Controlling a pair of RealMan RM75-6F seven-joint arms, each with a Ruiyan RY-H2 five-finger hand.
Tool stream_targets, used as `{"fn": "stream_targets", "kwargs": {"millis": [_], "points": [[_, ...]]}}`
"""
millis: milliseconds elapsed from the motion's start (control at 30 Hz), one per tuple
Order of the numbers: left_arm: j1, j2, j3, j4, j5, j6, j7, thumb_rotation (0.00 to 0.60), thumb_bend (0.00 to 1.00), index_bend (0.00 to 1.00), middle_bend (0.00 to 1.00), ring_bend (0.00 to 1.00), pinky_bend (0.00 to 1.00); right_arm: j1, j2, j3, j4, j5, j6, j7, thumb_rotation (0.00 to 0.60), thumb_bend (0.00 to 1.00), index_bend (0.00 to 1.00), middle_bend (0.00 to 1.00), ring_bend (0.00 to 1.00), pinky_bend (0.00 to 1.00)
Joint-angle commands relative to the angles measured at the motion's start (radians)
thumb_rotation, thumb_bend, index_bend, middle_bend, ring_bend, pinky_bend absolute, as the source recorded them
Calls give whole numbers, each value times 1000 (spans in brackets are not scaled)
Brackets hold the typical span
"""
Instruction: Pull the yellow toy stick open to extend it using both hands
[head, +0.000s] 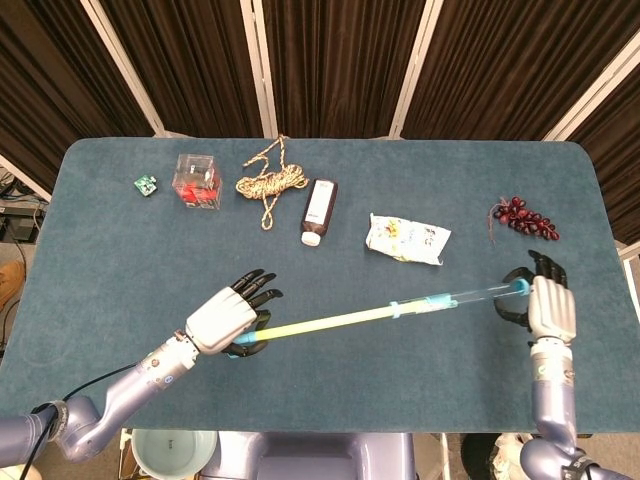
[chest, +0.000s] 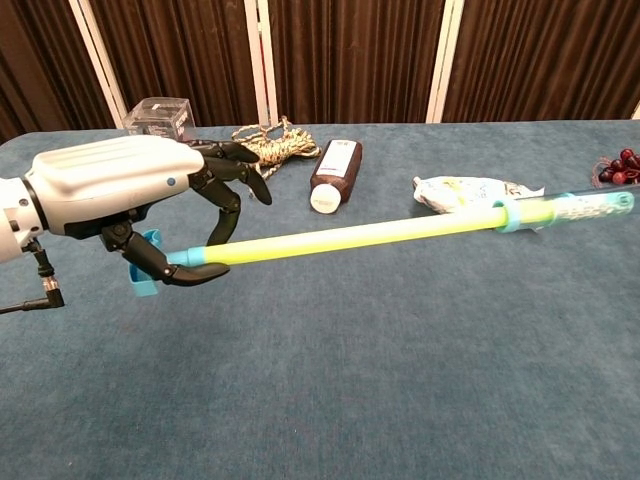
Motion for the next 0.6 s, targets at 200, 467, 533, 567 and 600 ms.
{"fn": "stream_targets", "kwargs": {"millis": [200, 467, 533, 567, 600], "points": [[7, 4, 2, 11, 7, 2, -8, 600, 443, 621, 185, 2, 72, -6, 27, 16, 25, 30, -6, 25, 600, 420, 658, 114, 1, 0], [15, 4, 3, 29, 8, 3, -14, 600, 440, 620, 182, 3, 72, -14, 47, 17, 29, 41, -1, 35, 600, 421, 658, 114, 1, 0], [18, 1, 2, 36, 7, 8, -17, 600, 431, 617, 181, 3, 72, -16, 51, 17, 27, 43, 3, 36, 600, 421, 658, 115, 1, 0], [20, -2, 0, 40, 6, 10, -20, 600, 422, 615, 180, 2, 72, -18, 53, 17, 27, 46, 5, 36, 600, 420, 659, 115, 1, 0], [22, -4, -1, 45, 6, 12, -24, 600, 412, 612, 179, 2, 72, -19, 55, 18, 26, 48, 6, 37, 600, 420, 658, 114, 1, 0]]}}
